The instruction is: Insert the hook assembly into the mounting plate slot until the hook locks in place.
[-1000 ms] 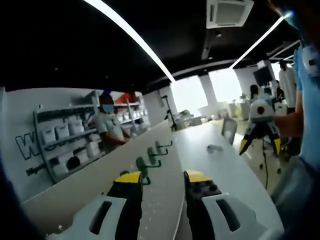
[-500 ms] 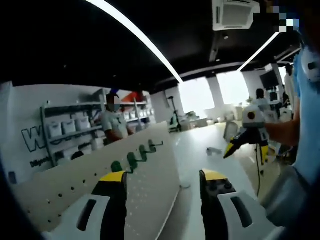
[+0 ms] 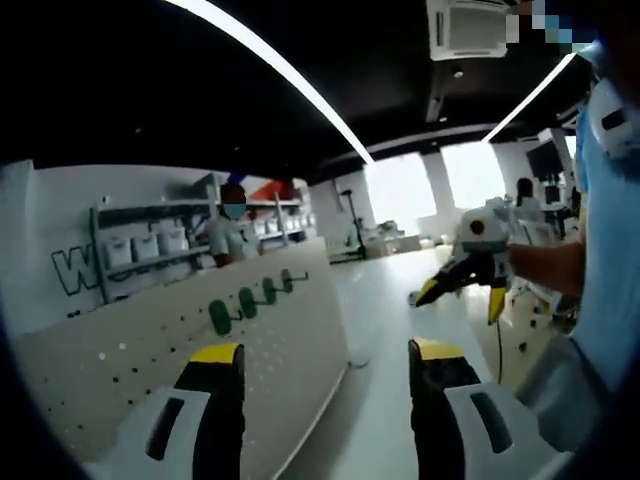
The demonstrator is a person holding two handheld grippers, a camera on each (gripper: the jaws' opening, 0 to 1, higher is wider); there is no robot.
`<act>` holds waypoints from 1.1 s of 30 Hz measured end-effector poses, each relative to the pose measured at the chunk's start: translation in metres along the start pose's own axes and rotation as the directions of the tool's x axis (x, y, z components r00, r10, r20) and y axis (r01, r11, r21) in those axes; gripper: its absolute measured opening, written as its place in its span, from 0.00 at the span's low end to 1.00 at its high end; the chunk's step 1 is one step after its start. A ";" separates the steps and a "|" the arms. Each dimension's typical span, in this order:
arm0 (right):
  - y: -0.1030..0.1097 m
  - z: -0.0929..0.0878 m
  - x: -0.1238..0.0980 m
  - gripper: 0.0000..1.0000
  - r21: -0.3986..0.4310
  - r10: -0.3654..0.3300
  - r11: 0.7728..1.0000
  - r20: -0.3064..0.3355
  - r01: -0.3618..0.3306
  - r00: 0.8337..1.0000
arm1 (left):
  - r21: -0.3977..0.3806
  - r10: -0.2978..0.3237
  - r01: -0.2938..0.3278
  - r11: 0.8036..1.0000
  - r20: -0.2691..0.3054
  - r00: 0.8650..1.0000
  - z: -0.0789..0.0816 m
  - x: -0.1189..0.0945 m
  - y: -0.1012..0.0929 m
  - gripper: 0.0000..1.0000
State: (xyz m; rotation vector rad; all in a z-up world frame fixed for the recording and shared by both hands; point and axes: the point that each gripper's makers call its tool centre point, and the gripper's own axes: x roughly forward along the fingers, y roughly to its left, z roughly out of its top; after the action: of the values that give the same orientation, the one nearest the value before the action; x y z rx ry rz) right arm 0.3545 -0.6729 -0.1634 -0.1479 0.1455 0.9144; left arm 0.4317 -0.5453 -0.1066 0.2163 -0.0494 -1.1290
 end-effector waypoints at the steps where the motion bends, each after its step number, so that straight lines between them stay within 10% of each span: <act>1: 0.000 0.002 0.000 0.68 -0.003 0.001 1.000 0.004 -0.001 1.000 | -0.003 0.005 -0.005 1.000 -0.004 1.000 -0.001 -0.004 -0.002 0.69; 33: 0.008 0.012 -0.013 0.71 0.007 -0.050 0.999 0.052 0.050 0.997 | -0.176 0.229 -0.231 0.957 -0.031 0.973 -0.035 -0.096 -0.053 0.73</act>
State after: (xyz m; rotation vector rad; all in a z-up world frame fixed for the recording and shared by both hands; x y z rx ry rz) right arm 0.3408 -0.6762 -0.1492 -0.1218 0.0955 0.8670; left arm 0.3490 -0.4754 -0.1446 0.0538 0.0357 -0.8940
